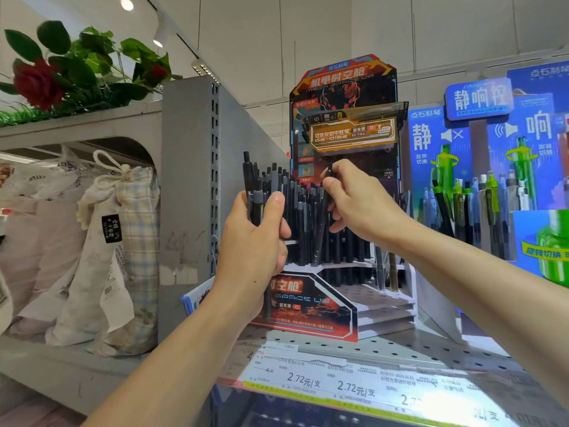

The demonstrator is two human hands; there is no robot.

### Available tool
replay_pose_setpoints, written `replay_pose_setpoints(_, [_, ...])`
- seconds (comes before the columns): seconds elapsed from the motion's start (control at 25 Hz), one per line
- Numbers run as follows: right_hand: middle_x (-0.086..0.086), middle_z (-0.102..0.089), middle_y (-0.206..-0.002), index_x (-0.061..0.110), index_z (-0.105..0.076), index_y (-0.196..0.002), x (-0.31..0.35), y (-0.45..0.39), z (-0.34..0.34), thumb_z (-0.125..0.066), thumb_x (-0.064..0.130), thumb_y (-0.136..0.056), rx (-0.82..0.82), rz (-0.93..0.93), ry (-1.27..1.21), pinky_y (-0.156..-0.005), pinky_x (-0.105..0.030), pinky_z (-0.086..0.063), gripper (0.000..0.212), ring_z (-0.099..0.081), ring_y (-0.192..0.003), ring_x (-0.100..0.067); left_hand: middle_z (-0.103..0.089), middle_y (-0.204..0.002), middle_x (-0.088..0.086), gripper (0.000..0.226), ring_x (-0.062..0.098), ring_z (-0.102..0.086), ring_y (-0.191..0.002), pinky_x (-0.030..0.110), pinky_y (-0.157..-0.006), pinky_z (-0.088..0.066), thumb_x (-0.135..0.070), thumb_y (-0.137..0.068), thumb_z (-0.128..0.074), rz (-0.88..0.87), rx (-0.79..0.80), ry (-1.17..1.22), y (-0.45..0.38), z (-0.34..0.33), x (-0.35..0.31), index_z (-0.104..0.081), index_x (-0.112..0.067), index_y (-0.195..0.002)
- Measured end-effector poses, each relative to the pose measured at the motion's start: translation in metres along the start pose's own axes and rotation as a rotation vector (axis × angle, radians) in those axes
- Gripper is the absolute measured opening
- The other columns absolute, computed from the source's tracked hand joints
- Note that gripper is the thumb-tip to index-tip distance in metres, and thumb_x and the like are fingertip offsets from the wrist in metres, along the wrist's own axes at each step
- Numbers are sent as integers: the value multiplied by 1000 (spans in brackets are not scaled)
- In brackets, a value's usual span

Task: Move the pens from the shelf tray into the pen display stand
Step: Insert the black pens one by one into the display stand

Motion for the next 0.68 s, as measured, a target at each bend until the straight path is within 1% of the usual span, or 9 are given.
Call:
replay_pose_setpoints(0.08, [-3,-58,-76,15,-46,-124,1,0,-4,-39,25,-108,18,3,-6,-44,-14,-50,20,-63,-64,-18,-61,-68,-4,23,6,-43,-41,18,-38,-37,-42,-100,-55,0,7,-19,0,1,2,-59,-19,-103])
replay_pose_setpoints(0.2, [-3,-58,-73,16,-46,-127,1,-1,-6,-40,24,-108,31,0,-35,-45,-15,-51,22,-61,-61,-18,-62,-66,-4,34,6,-46,-44,19,-42,-40,-49,-97,-57,10,-4,-37,1,4,3,-63,-18,-108])
replay_pose_setpoints(0.32, [-2,-59,-75,17,-47,-123,0,-3,-7,-41,24,-108,38,-2,-5,-46,-19,-55,18,-61,-62,-18,-59,-63,-4,35,6,-44,-43,18,-40,-38,-52,-96,-57,1,-17,-24,1,5,2,-65,-21,-110])
replay_pose_setpoints(0.4, [-3,-60,-76,17,-47,-118,-4,-2,-11,-41,25,-108,63,-14,28,-47,-21,-56,15,-62,-63,-18,-57,-64,-3,36,6,-42,-42,17,-38,-36,-52,-96,-57,10,-22,-5,1,4,3,-62,-21,-114])
replay_pose_setpoints(0.48, [-5,-62,-77,16,-47,-120,-8,1,-17,-42,25,-107,101,-29,30,-47,-22,-56,16,-64,-63,-19,-54,-63,-3,38,7,-41,-42,18,-38,-34,-51,-97,-57,27,-31,-7,1,4,4,-57,-19,-118])
replay_pose_setpoints(0.6, [-6,-65,-78,19,-41,-129,-8,5,-20,-48,25,-105,100,0,34,-52,-27,-60,25,-67,-64,-20,-53,-61,-3,22,8,-39,-41,17,-37,-33,-45,-97,-59,28,-37,-26,2,3,3,-54,-23,-97])
replay_pose_setpoints(0.68, [-7,-67,-77,22,-39,-128,-8,6,-20,-53,25,-103,86,18,31,-53,-30,-61,28,-68,-62,-20,-53,-61,-2,17,8,-38,-42,17,-37,-33,-36,-98,-57,29,-37,-18,2,1,3,-51,-22,-90])
Point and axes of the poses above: each hand's wrist, its own y-axis away from the middle knuckle, its own z-axis out of the back of the hand, x = y × z, the point moved 8 cm from there along -y, towards the middle knuckle
